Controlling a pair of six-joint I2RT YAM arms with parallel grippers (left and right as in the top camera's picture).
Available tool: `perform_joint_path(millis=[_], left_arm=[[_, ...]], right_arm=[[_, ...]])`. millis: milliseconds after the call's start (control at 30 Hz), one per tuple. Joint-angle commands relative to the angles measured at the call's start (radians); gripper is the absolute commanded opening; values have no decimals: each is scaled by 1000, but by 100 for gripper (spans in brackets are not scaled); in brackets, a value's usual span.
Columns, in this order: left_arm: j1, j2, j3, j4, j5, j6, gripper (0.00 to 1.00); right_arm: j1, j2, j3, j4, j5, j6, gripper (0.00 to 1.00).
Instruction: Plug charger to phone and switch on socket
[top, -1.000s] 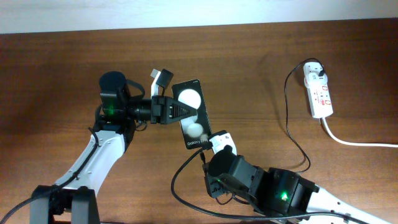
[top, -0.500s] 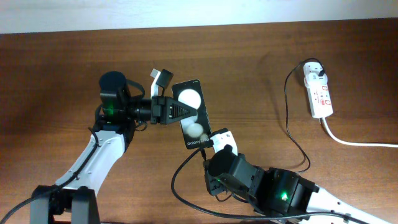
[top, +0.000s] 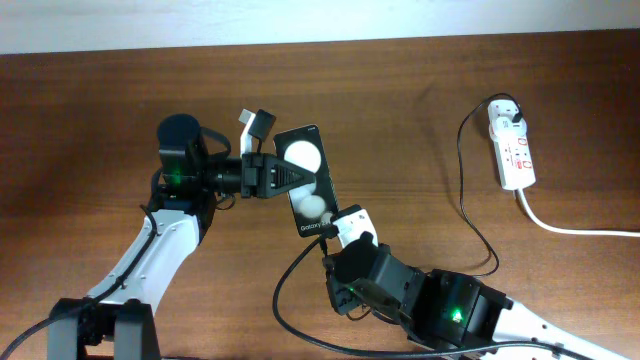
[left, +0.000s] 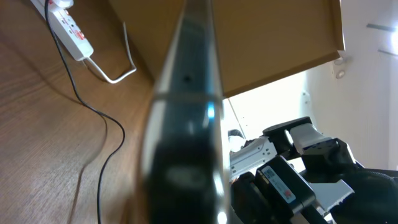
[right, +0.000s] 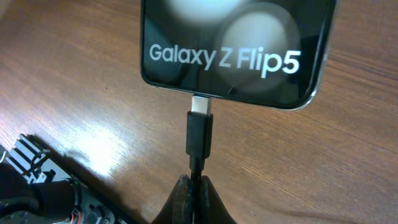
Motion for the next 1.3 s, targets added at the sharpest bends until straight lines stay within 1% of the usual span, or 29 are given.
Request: perform_joint_path(millis=[0, 267, 400, 567, 667, 700, 767, 1033, 1267], left_arm=[[-7, -3, 7, -18, 40, 21, 0], [-7, -3, 7, -18, 40, 21, 0], [-7, -3, 7, -18, 33, 20, 0], [-7, -3, 7, -18, 24, 20, 0], [-7, -3, 7, -18, 33, 103, 0], [-7, -3, 7, -18, 31, 103, 0], [-7, -3, 7, -18, 23, 140, 0], [-7, -3, 7, -18, 16, 181, 0], [-7, -3, 7, -18, 16, 181, 0]], right_arm=[[-6, 2, 23, 23, 105, -39, 4], [-6, 2, 23, -34, 123, -46, 4], [-5, 10, 23, -39, 45, -58, 4], [-5, 59, 23, -56, 43, -57, 4], [-5, 57, 23, -52, 42, -57, 4], [-5, 57, 23, -53, 42, -57, 4], [-5, 57, 23, -53, 42, -57, 4], [-5, 57, 23, -37, 43, -57, 4], [-5, 57, 23, -30, 72, -53, 4]])
